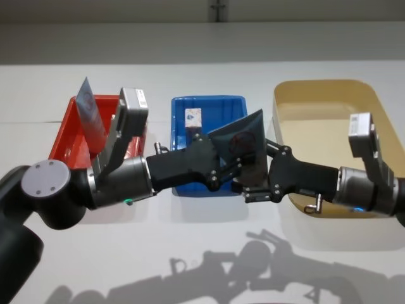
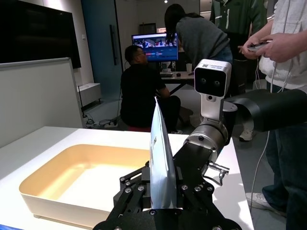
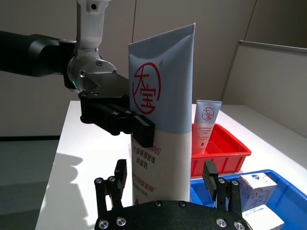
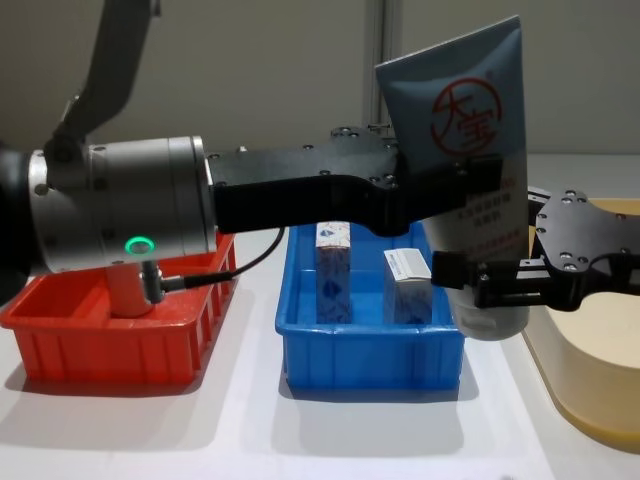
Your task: Bimanual collaborative sorting of washing and personal care products
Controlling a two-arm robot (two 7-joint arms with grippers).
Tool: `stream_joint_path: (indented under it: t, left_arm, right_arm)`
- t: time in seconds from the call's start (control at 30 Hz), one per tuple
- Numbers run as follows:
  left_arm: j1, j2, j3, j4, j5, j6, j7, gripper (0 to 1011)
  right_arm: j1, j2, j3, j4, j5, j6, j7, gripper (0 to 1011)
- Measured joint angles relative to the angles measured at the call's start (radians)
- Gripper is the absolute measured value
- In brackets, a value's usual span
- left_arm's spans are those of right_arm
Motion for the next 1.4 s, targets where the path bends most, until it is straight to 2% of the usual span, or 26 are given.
stream_joint_path:
  t: [0.37,0.77,1.0,1.1,1.13,1.23,1.4]
  left_arm:
    - [0.000,0.000,0.000,0.000,0.000,0.000,0.001,253]
    - [0.000,0.000,0.000,0.000,0.000,0.000,0.000,253]
    - [0.000,0.000,0.000,0.000,0.000,0.000,0.000,253]
    - [0.000,0.000,0.000,0.000,0.000,0.000,0.001,253]
    - [0.000,0.000,0.000,0.000,0.000,0.000,0.001,253]
    - [0.000,0.000,0.000,0.000,0.000,0.000,0.001,253]
    - [0.000,0.000,0.000,0.000,0.000,0.000,0.001,253]
  right_arm:
    - [0.027,-0.022,-0.028,0.025,-0.008,0.000,0.001,1001]
    - [0.027,-0.021,-0.027,0.024,-0.008,0.000,-0.001,979]
    - [0.027,-0.021,-0.027,0.024,-0.008,0.000,0.000,785]
    - [0.027,-0.021,-0.027,0.024,-0.008,0.001,0.001,736]
    - [0.026,-0.021,-0.027,0.024,-0.008,0.001,0.001,671]
    - [0.026,-0.021,-0.027,0.024,-0.008,0.001,0.001,586]
    - [0.026,-0.021,-0.026,0.024,-0.008,0.000,0.001,545]
